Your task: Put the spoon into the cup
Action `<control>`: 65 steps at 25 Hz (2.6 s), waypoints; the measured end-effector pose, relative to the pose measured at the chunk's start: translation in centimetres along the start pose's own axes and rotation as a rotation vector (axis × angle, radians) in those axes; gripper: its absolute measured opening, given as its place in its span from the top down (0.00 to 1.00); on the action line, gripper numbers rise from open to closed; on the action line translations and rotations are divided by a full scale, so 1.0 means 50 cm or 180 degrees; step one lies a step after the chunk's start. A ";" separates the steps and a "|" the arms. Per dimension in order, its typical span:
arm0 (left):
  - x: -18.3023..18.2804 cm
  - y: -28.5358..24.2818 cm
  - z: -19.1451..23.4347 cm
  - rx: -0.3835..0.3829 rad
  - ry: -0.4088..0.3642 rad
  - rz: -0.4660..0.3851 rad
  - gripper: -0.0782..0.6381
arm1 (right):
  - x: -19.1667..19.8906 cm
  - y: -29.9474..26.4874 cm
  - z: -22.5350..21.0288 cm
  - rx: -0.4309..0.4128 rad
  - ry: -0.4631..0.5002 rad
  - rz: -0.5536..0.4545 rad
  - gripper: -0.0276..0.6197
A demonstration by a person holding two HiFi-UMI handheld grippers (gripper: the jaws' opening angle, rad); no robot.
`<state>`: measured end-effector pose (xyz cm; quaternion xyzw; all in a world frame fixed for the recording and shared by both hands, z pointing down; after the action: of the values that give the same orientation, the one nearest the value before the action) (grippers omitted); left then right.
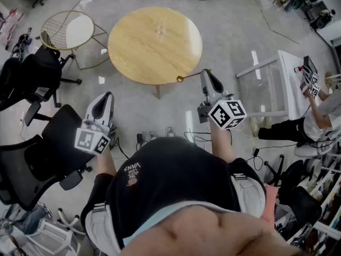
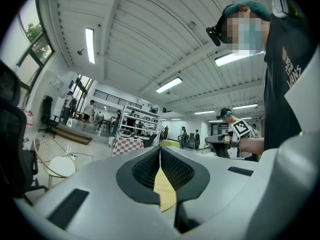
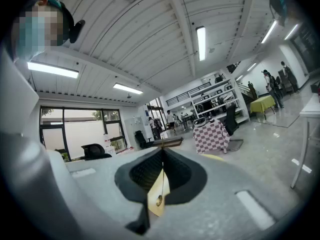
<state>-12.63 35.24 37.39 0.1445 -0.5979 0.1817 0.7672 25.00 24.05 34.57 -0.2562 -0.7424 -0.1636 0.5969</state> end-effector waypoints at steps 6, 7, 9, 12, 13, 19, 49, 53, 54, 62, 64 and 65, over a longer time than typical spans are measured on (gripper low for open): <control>-0.007 -0.062 -0.064 0.0240 -0.0041 -0.0114 0.89 | -0.004 0.016 -0.023 -0.0054 0.0076 -0.0030 0.96; -0.007 -0.069 -0.071 0.0262 -0.0037 -0.0121 0.89 | -0.005 0.018 -0.025 -0.0066 0.0076 -0.0037 0.96; -0.006 -0.081 -0.083 0.0287 -0.0049 -0.0115 0.89 | -0.004 0.022 -0.030 -0.0093 0.0070 -0.0049 0.96; 0.000 -0.097 -0.095 0.0308 -0.0077 -0.0101 0.89 | -0.002 0.024 -0.039 -0.0124 0.0040 -0.0076 0.96; 0.002 -0.102 -0.098 0.0309 -0.0075 -0.0101 0.89 | 0.000 0.023 -0.041 -0.0134 0.0027 -0.0084 0.96; 0.010 -0.106 -0.105 0.0320 -0.0052 -0.0070 0.89 | 0.011 0.027 -0.041 -0.0153 0.0009 -0.0070 0.96; 0.024 -0.186 0.014 0.0402 0.0020 0.0028 0.89 | 0.038 -0.085 -0.062 -0.0073 -0.0113 -0.0057 0.96; 0.020 -0.233 0.036 0.0386 -0.0003 0.0042 0.89 | 0.036 -0.130 -0.092 -0.0110 -0.0135 -0.0031 0.96; 0.018 -0.244 0.043 0.0375 -0.0004 0.0038 0.89 | 0.036 -0.143 -0.099 -0.0123 -0.0139 -0.0026 0.96; -0.001 -0.339 0.079 0.0315 -0.0007 0.0018 0.89 | 0.015 -0.237 -0.153 -0.0239 -0.0147 0.0032 0.96; -0.003 -0.358 0.090 0.0304 -0.0004 0.0010 0.89 | 0.011 -0.260 -0.162 -0.0273 -0.0135 0.0047 0.96; -0.002 -0.368 0.094 0.0299 -0.0005 0.0008 0.89 | 0.010 -0.271 -0.167 -0.0292 -0.0129 0.0054 0.96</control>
<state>-8.41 16.74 38.34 0.1797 -0.5895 0.2105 0.7589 23.83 8.52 37.84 -0.2929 -0.7439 -0.1872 0.5707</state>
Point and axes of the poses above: the fingertips, and each gripper's own axes: y backward along the fingers, z to its left, x out of its underside, the point moved 7 cm from there along y, backward along the fingers, and after that the axes turned 5 degrees about y, right-handed, at the moved point
